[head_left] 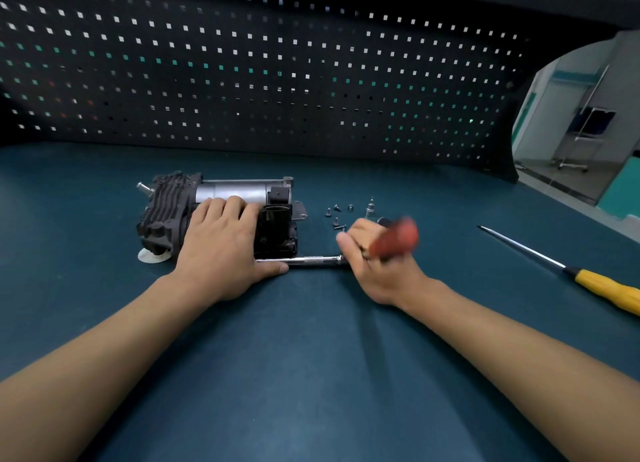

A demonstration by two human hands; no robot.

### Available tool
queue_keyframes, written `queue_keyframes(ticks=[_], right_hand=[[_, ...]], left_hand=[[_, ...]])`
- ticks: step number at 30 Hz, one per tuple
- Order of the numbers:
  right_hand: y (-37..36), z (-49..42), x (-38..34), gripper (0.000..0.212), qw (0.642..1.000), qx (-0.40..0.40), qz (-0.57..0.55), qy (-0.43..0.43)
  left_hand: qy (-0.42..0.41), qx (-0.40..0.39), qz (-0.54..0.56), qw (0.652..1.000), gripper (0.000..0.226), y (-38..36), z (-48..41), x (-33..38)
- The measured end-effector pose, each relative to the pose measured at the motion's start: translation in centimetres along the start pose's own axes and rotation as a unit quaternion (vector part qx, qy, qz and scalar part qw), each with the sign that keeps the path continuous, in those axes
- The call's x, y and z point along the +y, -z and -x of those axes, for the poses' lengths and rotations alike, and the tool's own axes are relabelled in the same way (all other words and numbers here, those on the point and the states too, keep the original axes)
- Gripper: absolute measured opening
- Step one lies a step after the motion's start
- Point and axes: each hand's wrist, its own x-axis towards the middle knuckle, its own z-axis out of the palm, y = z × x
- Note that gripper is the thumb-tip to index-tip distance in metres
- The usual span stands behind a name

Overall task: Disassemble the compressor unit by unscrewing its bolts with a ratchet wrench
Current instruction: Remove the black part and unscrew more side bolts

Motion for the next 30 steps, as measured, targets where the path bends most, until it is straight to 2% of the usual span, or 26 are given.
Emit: queue_keyframes(ticks=[2,5,8,12,19,23,27,30], right_hand=[[0.2,0.9,0.5,0.040,0.995,-0.033,0.074,0.053],[0.5,1.2,0.9,0.038,0.989,-0.071,0.118,0.057],[0.5,1.3,1.2,0.050,0.986,-0.081,0.138,0.051],[0.7,0.9,0.8,0.065,0.985,-0.129,0.116,0.008],[1.6,0.1,0.0,0.055,0.978,-0.197,0.049,-0.057],[1.9,-1.8,-0.1,0.083,0.966,-0.231,0.000,-0.118],[1.5,-3.8,0.3,0.072,0.957,-0.215,-0.030,-0.194],[0.4,-4.8,0.2,0.075,0.955,-0.171,-0.039,-0.240]], left_hand=[[-0.001,0.006,0.004,1.000,0.093,-0.1,0.0,0.0],[-0.002,0.010,0.006,1.000,0.092,-0.1,0.0,0.0],[-0.002,0.013,0.008,1.000,0.091,-0.1,-0.1,-0.1],[0.000,0.004,0.005,1.000,0.091,-0.2,-0.1,0.0],[0.010,0.004,0.014,1.000,0.089,-0.2,-0.3,0.0],[0.010,0.007,0.011,1.000,0.088,-0.2,-0.3,0.1],[0.005,0.010,0.008,1.000,0.086,-0.1,-0.2,0.2],[0.004,0.008,0.012,1.000,0.086,0.0,-0.2,0.2]])
